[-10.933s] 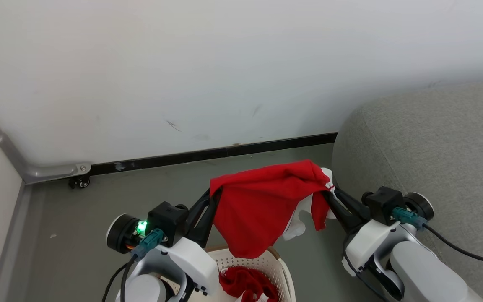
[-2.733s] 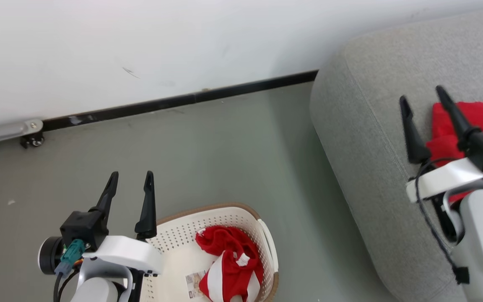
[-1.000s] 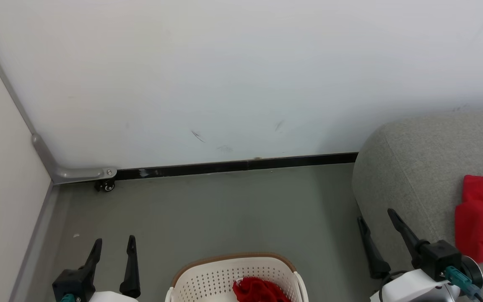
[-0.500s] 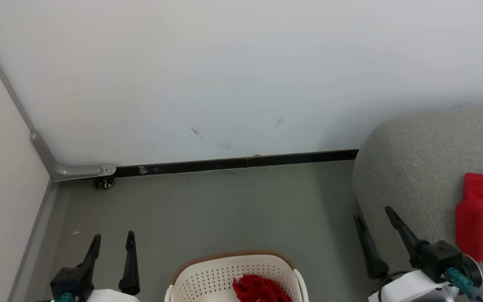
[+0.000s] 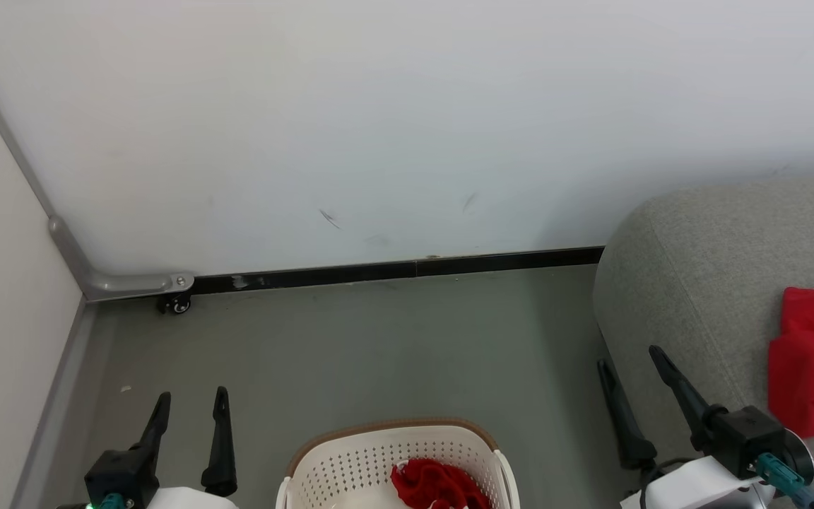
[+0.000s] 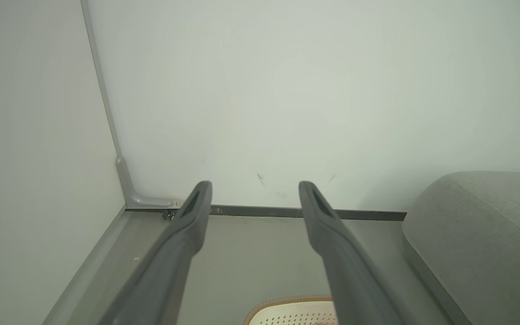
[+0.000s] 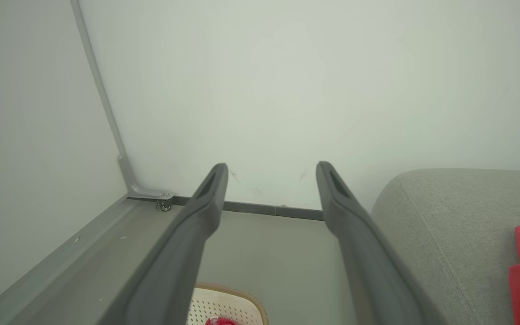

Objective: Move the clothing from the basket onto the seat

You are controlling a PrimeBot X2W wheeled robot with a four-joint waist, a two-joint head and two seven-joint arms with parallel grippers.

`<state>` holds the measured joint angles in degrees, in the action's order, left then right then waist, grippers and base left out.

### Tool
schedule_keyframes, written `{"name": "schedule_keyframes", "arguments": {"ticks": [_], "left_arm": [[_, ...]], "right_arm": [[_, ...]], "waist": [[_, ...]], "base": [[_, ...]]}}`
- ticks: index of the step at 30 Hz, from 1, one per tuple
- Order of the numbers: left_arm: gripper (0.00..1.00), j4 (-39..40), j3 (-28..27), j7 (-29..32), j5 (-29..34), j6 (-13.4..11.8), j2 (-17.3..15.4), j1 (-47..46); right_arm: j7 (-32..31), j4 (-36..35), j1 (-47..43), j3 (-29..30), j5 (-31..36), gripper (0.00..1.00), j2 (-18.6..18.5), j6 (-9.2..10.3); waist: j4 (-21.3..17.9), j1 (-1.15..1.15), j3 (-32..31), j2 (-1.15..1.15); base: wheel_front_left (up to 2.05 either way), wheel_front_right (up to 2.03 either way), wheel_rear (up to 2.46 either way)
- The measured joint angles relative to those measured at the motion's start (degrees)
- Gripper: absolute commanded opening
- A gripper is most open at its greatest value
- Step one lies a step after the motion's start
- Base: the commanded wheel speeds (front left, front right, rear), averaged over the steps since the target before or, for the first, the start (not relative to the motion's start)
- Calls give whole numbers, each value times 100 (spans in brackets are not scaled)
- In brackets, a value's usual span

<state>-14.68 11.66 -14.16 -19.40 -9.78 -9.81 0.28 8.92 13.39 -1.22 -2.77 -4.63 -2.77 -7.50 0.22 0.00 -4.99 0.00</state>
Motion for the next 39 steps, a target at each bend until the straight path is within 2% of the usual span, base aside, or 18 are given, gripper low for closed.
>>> {"name": "schedule_keyframes", "arguments": {"ticks": [11,24,35,39], "left_arm": [[100,-12,213,0,127,202,-16,-3],[100,-183,691,2,260,566,68,-369],[100,-333,975,2,374,823,216,-797],[100,-403,1032,2,411,837,255,-939]], "right_arm": [[-2,-211,-1,80,-38,100,2,0],[-18,-575,-140,658,131,100,30,0],[-44,-933,-223,943,163,100,37,0],[-45,-1005,-221,920,159,100,41,0]], "waist": [[-63,0,108,0],[-256,0,335,0],[-555,0,635,0],[-699,0,749,0]], "base": [[0,0,0],[0,0,0],[0,0,0],[0,0,0]]}}
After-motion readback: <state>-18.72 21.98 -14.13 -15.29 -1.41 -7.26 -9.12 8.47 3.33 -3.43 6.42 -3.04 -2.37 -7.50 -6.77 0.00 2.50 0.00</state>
